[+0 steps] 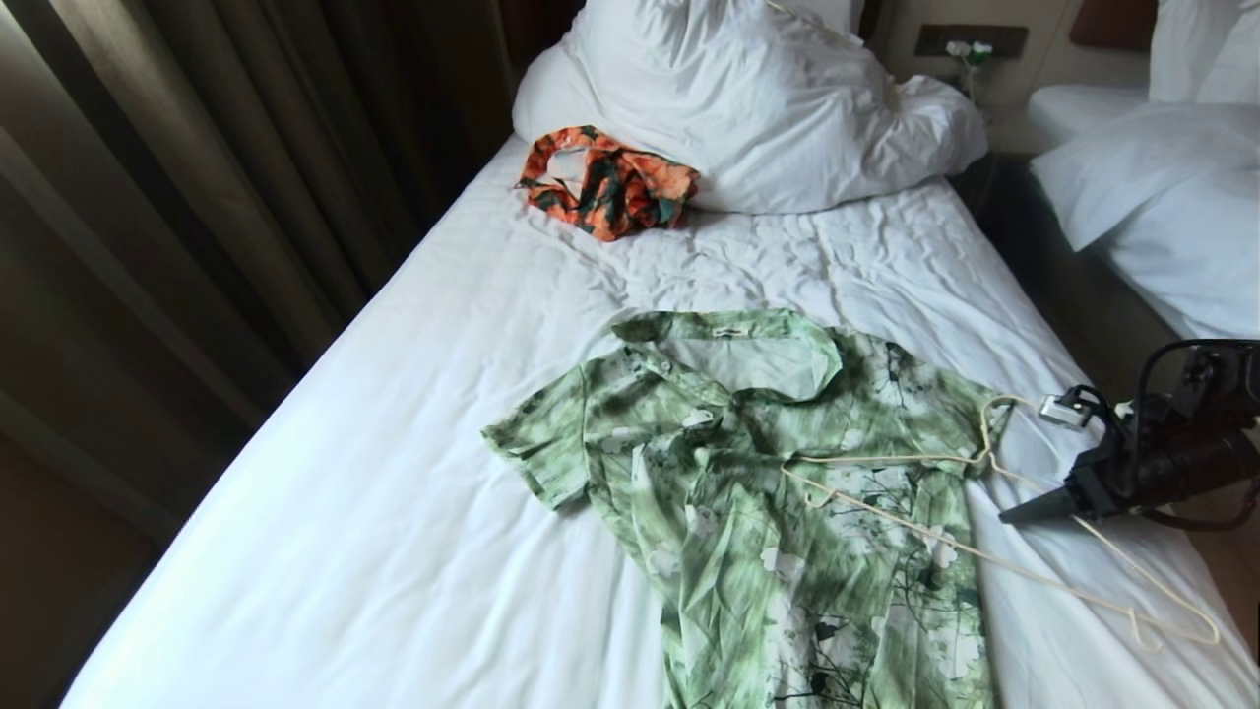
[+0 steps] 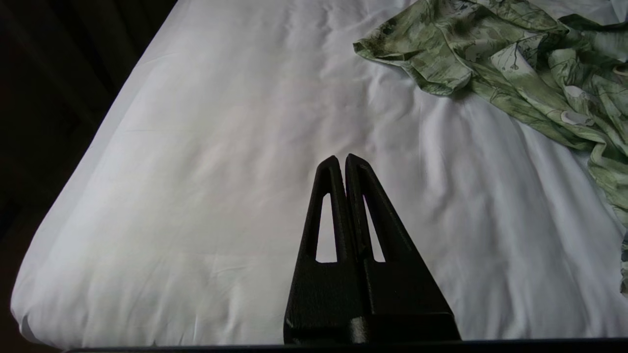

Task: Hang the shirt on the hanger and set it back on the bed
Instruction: Lift the shirt and hanger

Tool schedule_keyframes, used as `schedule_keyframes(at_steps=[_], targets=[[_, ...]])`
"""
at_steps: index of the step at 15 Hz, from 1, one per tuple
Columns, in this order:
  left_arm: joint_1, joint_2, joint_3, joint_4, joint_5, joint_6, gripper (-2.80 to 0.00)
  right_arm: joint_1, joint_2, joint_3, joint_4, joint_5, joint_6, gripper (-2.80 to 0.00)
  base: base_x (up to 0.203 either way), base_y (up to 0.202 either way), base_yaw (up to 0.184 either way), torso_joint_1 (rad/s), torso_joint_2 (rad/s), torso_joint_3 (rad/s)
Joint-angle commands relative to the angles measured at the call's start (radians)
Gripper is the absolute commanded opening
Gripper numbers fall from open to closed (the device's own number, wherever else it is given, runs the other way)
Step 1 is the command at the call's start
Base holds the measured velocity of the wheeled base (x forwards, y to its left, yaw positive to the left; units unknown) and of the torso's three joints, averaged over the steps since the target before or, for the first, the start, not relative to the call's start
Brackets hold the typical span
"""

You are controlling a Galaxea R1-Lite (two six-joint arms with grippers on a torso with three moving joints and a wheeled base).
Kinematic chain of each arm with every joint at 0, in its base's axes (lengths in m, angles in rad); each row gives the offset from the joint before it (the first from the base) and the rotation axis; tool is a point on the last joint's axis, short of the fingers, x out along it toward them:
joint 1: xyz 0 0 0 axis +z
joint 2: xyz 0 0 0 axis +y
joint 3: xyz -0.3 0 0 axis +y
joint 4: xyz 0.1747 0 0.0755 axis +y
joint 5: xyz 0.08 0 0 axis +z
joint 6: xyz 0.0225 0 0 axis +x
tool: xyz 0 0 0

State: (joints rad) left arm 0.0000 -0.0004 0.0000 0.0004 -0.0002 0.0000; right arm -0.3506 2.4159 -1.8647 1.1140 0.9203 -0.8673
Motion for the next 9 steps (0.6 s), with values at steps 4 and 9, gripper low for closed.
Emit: schedule_keyframes(at_steps=[4, 9], targets=[[0.000, 0.000, 0.000, 0.000, 0.000, -0.001, -2.80, -0.025, -0.124, 0.005, 0.009, 0.009, -0.014, -2.80, 0.000, 0.000, 0.000, 0.000, 0.00, 0.000], [0.000, 0.000, 0.000, 0.000, 0.000, 0.000, -2.80, -0.048, -0.311, 0.045, 0.050, 0.018, -0.115, -2.80, 0.000, 0.000, 0.000, 0.000, 0.00, 0.000]])
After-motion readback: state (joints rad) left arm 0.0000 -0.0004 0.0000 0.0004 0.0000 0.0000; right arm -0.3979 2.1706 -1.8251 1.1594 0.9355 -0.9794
